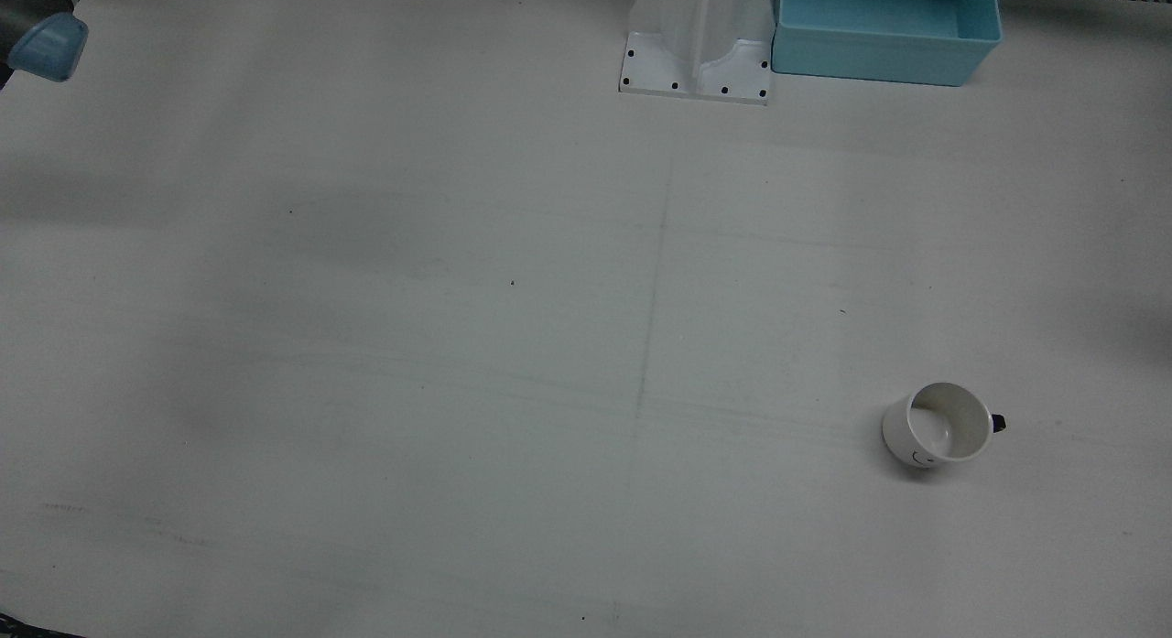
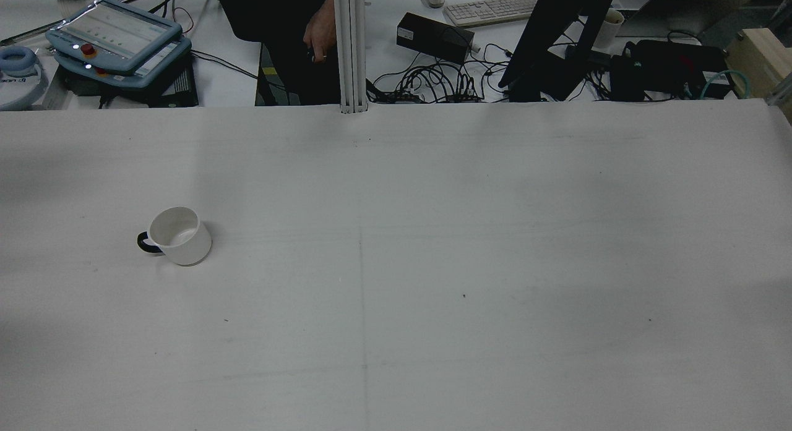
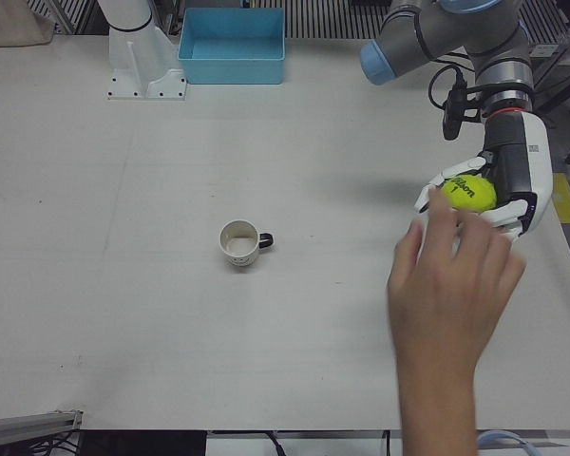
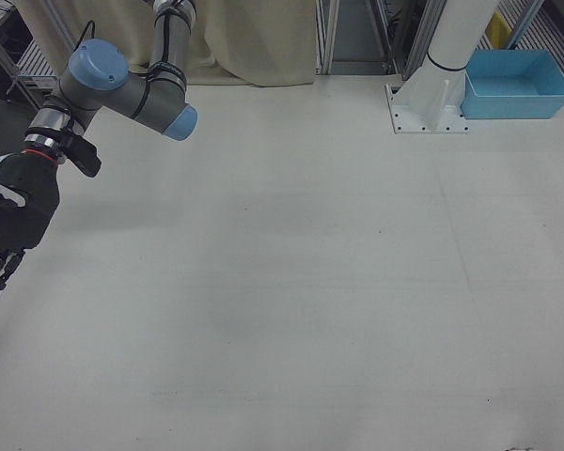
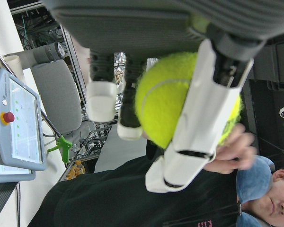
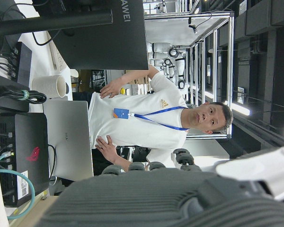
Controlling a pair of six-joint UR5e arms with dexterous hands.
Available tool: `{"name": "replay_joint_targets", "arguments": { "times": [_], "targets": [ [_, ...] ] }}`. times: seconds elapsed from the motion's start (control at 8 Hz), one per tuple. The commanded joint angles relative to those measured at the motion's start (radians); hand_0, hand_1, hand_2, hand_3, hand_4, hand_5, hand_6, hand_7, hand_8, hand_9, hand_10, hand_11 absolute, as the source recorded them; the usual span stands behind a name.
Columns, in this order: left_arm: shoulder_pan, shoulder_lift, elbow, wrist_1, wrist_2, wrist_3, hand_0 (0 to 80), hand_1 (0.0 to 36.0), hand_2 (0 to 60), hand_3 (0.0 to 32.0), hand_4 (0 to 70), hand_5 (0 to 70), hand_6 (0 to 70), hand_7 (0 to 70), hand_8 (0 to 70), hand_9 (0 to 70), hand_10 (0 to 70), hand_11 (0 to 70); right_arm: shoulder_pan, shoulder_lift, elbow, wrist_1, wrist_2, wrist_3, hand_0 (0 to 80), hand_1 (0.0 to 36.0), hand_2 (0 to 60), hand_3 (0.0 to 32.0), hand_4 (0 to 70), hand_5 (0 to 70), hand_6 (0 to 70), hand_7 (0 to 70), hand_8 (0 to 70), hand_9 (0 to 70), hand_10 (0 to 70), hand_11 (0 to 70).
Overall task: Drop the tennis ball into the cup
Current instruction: 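Carry the yellow tennis ball in the left hand over the white mug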
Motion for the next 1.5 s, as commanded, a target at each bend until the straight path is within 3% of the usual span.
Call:
{"name": "replay_joint_targets", "arguments": {
  "times": [0.0, 0.62, 1.38],
  "targets": [
    [0.163, -0.014, -0.129, 0.094, -0.009, 0.0, 80.0, 36.0, 60.0, 0.0, 70.0, 25.6, 40.5, 70.0, 70.0, 70.0, 70.0, 70.0, 0.0, 0.0, 0.0, 0.0, 0.0, 0.0, 0.0, 0.0, 0.0, 0.0, 0.0, 0.0, 0.0, 0.0, 0.0, 0.0, 0.0, 0.0],
    [0.498, -0.14, -0.129, 0.171, -0.06, 0.005, 80.0, 36.0, 60.0, 0.0, 66.3, 24.7, 38.4, 70.0, 69.7, 70.0, 70.0, 70.0, 0.0, 0.0, 0.0, 0.0, 0.0, 0.0, 0.0, 0.0, 0.0, 0.0, 0.0, 0.0, 0.0, 0.0, 0.0, 0.0, 0.0, 0.0],
    [0.554, -0.124, -0.121, 0.171, -0.064, 0.008, 80.0, 36.0, 60.0, 0.0, 62.4, 23.3, 36.5, 70.0, 66.8, 70.0, 70.0, 70.0, 0.0, 0.0, 0.0, 0.0, 0.0, 0.0, 0.0, 0.0, 0.0, 0.0, 0.0, 0.0, 0.0, 0.0, 0.0, 0.0, 0.0, 0.0]
  ]
}}
